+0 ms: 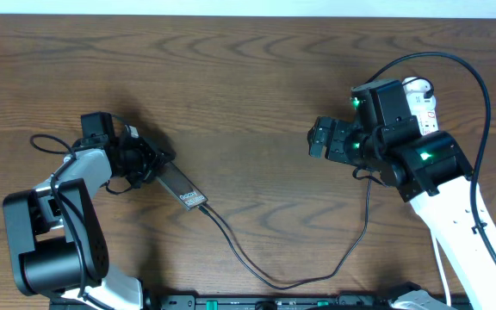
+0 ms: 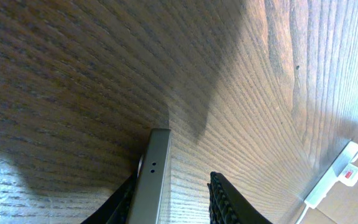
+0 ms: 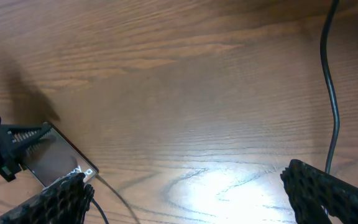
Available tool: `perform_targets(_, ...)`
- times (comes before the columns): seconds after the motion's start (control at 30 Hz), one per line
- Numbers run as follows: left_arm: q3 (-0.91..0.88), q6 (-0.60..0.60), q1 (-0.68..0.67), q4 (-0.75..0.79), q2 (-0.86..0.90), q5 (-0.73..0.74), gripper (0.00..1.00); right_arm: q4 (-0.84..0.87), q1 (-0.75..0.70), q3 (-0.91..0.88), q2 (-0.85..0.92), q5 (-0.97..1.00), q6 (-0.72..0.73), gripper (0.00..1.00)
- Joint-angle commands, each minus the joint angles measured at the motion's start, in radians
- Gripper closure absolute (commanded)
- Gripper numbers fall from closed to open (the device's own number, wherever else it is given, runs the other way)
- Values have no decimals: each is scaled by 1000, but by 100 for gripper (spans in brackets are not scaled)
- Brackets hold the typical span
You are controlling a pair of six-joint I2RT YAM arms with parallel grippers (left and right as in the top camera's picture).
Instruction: Plug charger to phone and switch on socket
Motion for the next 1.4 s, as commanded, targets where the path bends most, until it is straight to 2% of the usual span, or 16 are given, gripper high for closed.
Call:
perform_targets(0.0, -28, 10, 2, -34, 42, -122, 67, -1, -2, 8, -2, 17, -13, 1)
perform_targets(0.1, -28, 10, 2, -41, 42, -122, 66, -1, -2, 8, -2, 17, -13, 1)
perform_targets(0.27, -28, 9, 2, -52, 42, -126, 55, -1, -2, 7, -2, 17, -15, 1)
perform_targets(0.57, -28, 10, 2, -75, 42, -141, 50, -1, -2, 7, -2, 18, -15, 1)
perform_targets(0.77, -28, 10, 2, -94, 42, -141, 33, -1, -2, 7, -2, 21, -16, 1)
perform_targets(1.37, -28, 10, 2, -107, 42, -142, 32, -2, -2, 7, -2, 21, -16, 1)
